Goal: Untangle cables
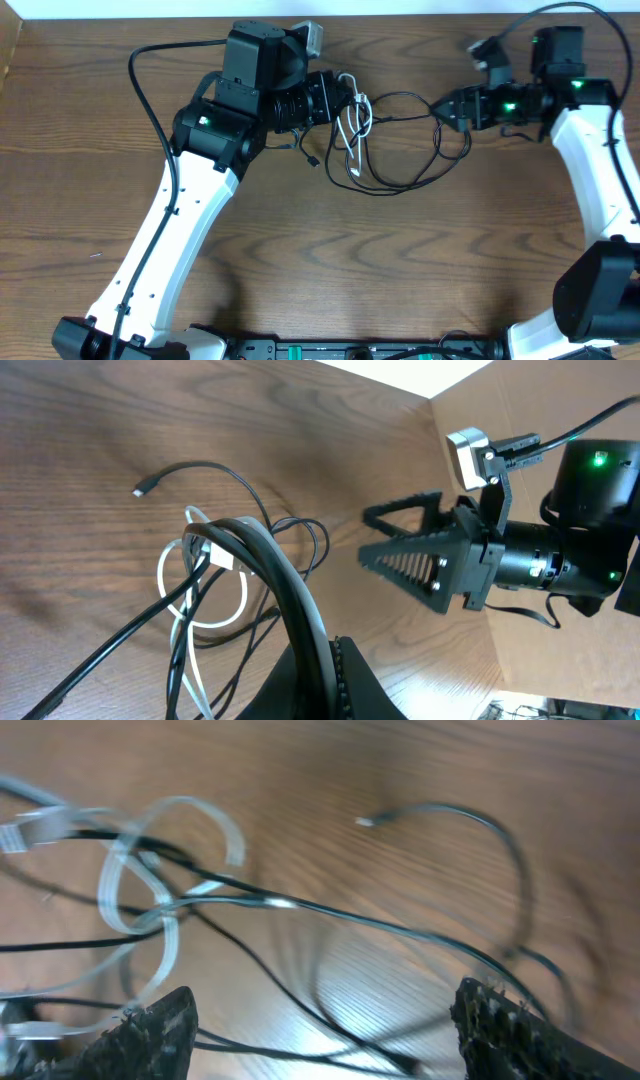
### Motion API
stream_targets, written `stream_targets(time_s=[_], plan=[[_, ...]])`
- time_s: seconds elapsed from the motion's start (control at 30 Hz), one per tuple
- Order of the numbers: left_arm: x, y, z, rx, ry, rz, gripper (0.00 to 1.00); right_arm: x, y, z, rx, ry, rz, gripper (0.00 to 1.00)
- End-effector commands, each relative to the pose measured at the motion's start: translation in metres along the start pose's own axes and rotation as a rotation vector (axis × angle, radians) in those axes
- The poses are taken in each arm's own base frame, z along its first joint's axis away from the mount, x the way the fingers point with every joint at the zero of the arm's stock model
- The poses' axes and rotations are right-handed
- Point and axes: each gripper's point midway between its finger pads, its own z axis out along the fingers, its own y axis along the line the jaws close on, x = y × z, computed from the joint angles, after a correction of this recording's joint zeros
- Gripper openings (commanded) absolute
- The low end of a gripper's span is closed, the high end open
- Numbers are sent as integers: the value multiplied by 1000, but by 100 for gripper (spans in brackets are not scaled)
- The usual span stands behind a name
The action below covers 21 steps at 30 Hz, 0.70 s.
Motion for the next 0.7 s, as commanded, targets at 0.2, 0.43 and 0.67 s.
stream_targets(time_s=[0.2, 0.43, 0.67], plan=[[-4, -3, -1, -2, -16, 14, 8, -15, 77, 44, -140, -1, -8, 69], [-4, -3, -1, -2, -16, 14, 7, -9, 88, 76, -21, 32, 69, 63], [-4, -3, -1, -2, -16, 14, 8, -2, 75, 106, 131, 34, 164, 53]])
